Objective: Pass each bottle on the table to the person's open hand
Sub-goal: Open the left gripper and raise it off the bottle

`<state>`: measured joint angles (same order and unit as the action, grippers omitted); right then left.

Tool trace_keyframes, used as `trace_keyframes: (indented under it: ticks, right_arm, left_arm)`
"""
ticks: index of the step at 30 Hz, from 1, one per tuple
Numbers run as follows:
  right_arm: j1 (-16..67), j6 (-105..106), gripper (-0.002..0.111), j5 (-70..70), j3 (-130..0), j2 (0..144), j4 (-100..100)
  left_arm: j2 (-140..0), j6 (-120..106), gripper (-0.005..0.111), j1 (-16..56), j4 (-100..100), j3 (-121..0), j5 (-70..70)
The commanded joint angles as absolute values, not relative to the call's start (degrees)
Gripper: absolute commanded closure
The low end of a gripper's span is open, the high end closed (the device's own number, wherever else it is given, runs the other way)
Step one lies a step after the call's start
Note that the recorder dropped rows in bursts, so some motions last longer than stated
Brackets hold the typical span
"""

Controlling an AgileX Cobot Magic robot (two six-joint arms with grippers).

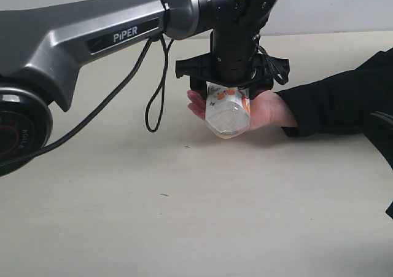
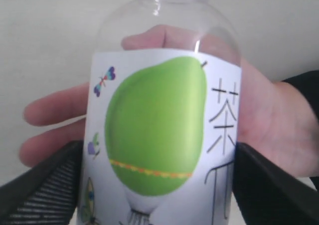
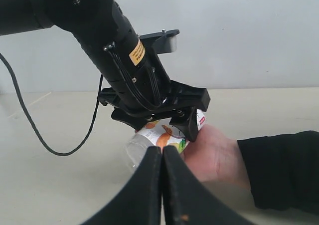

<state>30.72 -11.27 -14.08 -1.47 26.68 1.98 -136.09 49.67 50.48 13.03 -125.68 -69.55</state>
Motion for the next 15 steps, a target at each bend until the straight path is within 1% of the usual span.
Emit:
trace_keyframes:
  ticks: [1, 3, 5, 9, 10, 15]
  right_arm:
    - [30.58, -10.88, 0.108, -14.3, -1.31, 26.42, 2.06]
    - [30.58, -10.88, 0.108, -14.3, -1.31, 26.42, 2.06]
    - [30.58, -10.88, 0.108, -14.3, -1.31, 26.42, 2.06]
    - [30.58, -10.88, 0.108, -14.3, -1.31, 26.42, 2.06]
    - [30.58, -10.88, 0.108, -14.3, -1.31, 26.42, 2.06]
    - [30.58, -10.88, 0.108, -14.3, -1.31, 26.42, 2.06]
  left_arm:
    - [-135.39, 48.16, 0.032, 50.67, 13.72, -126.14, -69.96]
    - [-135.39, 48.16, 0.032, 50.67, 13.97, -126.14, -69.96]
    - [-135.39, 47.84, 0.026, 50.67, 14.08, -126.14, -69.96]
    - [-135.39, 47.43, 0.005, 50.67, 14.18, -126.14, -69.96]
    - [-135.39, 47.43, 0.002, 50.67, 14.21, -126.14, -69.96]
    - [-135.01, 45.13, 0.002, 50.67, 14.34, -126.14, -69.96]
